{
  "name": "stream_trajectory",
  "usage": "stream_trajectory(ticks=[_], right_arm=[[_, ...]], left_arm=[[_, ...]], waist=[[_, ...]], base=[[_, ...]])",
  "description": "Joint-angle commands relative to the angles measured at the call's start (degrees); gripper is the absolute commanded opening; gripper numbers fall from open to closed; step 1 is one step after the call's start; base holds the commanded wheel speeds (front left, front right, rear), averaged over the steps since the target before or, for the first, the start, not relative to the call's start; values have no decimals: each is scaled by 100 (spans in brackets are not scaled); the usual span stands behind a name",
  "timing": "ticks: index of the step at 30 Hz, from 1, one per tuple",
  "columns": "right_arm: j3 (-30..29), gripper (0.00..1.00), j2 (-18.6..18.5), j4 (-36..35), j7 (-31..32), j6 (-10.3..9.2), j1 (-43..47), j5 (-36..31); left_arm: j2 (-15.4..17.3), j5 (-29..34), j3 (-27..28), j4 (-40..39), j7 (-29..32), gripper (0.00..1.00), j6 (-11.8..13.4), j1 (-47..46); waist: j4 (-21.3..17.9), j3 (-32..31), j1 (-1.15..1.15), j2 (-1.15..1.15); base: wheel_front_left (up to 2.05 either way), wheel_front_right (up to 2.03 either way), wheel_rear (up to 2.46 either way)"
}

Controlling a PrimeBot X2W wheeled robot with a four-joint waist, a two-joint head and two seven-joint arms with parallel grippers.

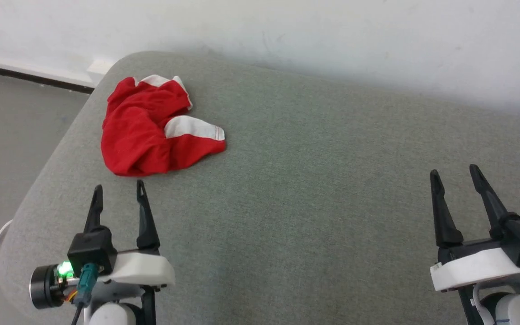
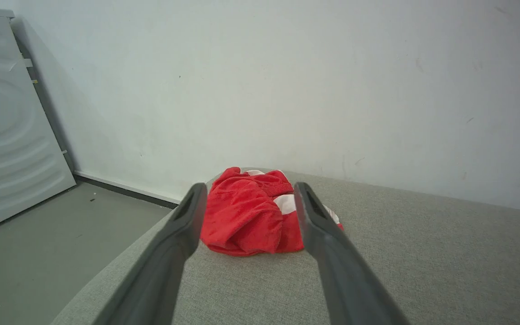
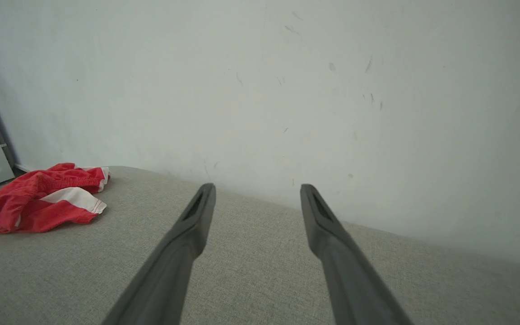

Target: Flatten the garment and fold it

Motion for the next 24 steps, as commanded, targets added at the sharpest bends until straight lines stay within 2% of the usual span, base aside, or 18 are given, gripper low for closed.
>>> stream_trajectory(ticks=[1,7,12,17,24], right_arm=[[-24,100,15,-73,-62,-7,63,-15],[-10,100,17,-148,-134,-8,-10,-83],[10,100,18,-232,-194,-8,-116,-210],[-71,100,19,-351,-254,-9,-285,-371],[-153,100,21,-512,-338,-10,-578,-519]], left_arm=[[-20,-39,54,-12,-71,100,45,-172],[65,-195,383,220,-142,100,-213,-682],[403,-280,724,773,-202,100,-488,-1471],[770,-428,836,1643,-236,100,-785,-2345],[1446,-486,564,2780,585,100,-1444,-3770]], waist=[[118,74,0,0],[233,269,0,0],[220,548,0,0],[135,938,0,0],[8,1523,0,0]], base=[[0,0,0],[0,0,0],[0,0,0],[0,0,0],[0,0,0]])
